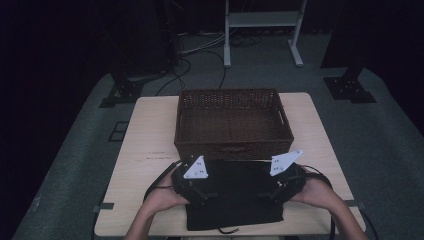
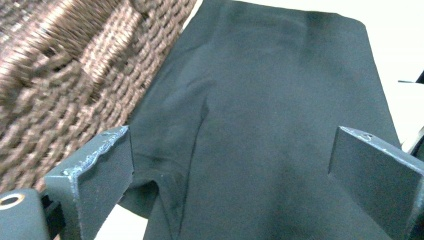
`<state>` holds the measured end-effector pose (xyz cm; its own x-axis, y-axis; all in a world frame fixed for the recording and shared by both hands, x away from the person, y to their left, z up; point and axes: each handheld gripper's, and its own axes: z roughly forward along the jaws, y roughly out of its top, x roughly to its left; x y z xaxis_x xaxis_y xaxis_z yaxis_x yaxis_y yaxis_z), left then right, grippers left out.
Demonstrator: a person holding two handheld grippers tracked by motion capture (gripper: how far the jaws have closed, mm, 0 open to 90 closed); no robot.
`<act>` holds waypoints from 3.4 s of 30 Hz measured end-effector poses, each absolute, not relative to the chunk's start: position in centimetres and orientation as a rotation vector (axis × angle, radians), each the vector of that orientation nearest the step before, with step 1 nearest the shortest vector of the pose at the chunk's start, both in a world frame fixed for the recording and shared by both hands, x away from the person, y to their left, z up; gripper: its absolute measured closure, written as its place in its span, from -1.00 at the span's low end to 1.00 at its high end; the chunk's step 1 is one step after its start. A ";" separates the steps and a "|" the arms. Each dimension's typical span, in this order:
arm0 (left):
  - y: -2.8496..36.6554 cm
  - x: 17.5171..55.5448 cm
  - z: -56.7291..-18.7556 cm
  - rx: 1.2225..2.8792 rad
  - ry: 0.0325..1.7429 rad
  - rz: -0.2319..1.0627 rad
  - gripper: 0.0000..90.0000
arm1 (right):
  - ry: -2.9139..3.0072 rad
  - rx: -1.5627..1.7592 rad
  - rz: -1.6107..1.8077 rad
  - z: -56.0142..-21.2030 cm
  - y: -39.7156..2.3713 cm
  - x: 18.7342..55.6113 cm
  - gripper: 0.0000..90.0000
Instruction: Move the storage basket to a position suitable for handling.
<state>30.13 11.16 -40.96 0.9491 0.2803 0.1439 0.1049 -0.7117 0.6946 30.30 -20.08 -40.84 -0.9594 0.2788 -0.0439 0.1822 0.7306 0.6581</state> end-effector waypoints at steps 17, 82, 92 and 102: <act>8.9 31.3 -43.4 2.423 0.259 0.232 -0.92 | 2.876 0.372 0.920 -43.6 -18.3 32.0 -0.67; 7.1 35.5 -46.9 2.497 0.337 -0.085 0.43 | 3.026 0.545 0.784 -46.4 -16.6 34.6 0.48; 7.7 34.6 -47.2 2.431 0.329 -0.032 0.53 | 2.992 0.507 0.776 -46.3 -16.4 34.1 0.51; 8.0 34.7 -46.4 2.427 0.304 -0.071 0.58 | 2.974 0.442 0.820 -45.6 -16.8 33.8 0.55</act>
